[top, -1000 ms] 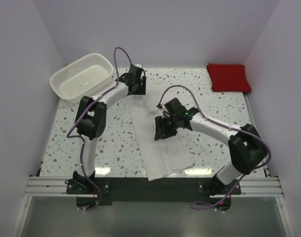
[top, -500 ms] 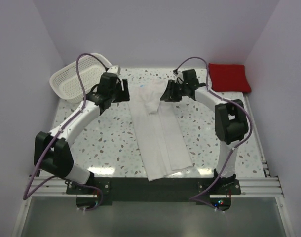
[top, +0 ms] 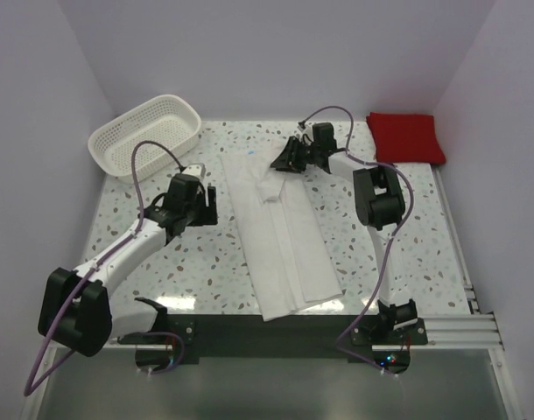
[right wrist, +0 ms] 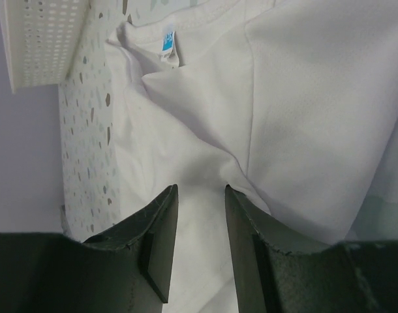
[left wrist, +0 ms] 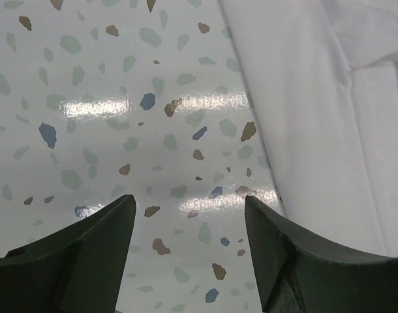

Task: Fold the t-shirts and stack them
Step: Fold the tshirt

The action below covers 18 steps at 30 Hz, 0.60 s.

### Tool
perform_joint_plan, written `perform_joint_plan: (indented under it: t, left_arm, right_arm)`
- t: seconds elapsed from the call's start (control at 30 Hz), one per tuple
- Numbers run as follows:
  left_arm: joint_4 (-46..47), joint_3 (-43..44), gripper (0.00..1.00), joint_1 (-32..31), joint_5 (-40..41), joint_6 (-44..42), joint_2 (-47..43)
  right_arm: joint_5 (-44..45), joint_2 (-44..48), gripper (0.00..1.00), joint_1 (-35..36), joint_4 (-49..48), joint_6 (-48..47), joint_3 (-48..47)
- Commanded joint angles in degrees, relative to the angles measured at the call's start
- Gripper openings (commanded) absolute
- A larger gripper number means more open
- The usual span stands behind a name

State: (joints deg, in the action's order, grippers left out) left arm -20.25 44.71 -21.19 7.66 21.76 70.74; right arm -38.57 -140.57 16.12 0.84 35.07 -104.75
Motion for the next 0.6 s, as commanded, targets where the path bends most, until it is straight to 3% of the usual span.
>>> perform_joint_plan:
  t: [0.0,0.3,0.57]
  left_arm:
    - [5.4,-0.8,0.72,-0.1,0.5,-0.1,0.7]
    - [6.5,-1.7,0.72,0.0,2.0,-1.2,2.3]
    - [7.1,-1.5,0.72,0.0,0.2,-0.8,4.1]
  right_arm:
    - [2.5,-2.3,0.40,-0.8,-1.3,2.5,-2.2]
    - [10.8,-2.2,0.45,-8.9,-9.4,12.7,7.3]
    - [4.2,-2.5,0.52,-10.3,-3.7,8.3,-1.7]
